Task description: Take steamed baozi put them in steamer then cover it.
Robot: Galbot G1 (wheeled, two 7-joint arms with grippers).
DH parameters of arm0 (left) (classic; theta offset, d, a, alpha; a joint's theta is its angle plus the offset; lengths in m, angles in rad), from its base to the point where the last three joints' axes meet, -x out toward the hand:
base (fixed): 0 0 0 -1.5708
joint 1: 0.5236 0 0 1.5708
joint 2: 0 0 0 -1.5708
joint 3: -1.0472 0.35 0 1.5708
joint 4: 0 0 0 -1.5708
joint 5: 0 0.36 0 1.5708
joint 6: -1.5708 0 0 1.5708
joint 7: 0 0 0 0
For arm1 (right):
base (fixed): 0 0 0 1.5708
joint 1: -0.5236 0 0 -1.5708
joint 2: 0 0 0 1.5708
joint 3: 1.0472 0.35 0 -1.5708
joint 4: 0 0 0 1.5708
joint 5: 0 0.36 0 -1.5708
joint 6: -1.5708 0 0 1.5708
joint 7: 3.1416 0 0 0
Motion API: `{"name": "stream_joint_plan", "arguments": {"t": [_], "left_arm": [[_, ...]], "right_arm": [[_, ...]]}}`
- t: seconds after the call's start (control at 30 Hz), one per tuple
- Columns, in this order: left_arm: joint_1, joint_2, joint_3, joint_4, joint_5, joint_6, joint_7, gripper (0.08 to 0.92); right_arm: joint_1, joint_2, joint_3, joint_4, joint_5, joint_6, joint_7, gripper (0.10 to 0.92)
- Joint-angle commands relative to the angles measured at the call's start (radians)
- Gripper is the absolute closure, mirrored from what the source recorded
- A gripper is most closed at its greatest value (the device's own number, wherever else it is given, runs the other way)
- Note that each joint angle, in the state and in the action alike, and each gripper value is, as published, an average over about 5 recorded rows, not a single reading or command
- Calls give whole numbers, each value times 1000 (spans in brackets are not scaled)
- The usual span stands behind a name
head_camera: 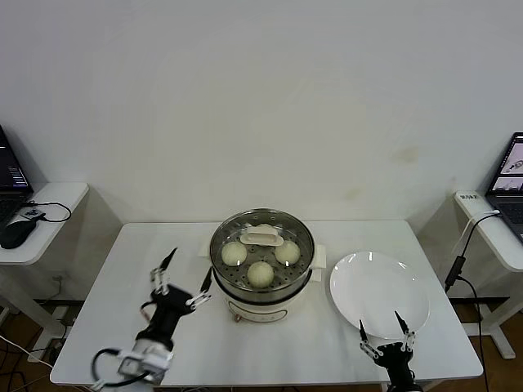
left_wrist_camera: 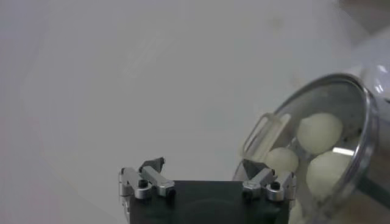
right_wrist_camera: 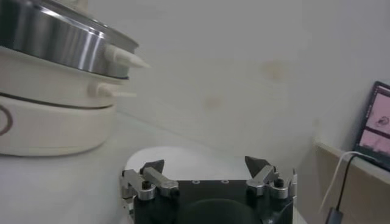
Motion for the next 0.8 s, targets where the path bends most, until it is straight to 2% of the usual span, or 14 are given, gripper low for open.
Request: {"name": "stream_joint_plan", "arguments": {"t": [0.03,0.13,0.4,0.8], "left_arm": [[318,-73,-181,15,-612,-240,-130,177],[315,-94,-172,67,-591,-256,-132,177],[289,-104,-167,173,-551,-341,-73,177],[291,-104,-147,196,-535,-332,-61,177]], "right_arm": [[-85,-121,-96,86,145,-131,-29,203],[-102,-134,-108,121,164,-147,-30,203],[-113,-124,-139,123,142,-121,-27,203],[-121,-90,-162,138,108,-102,-29,202]]}}
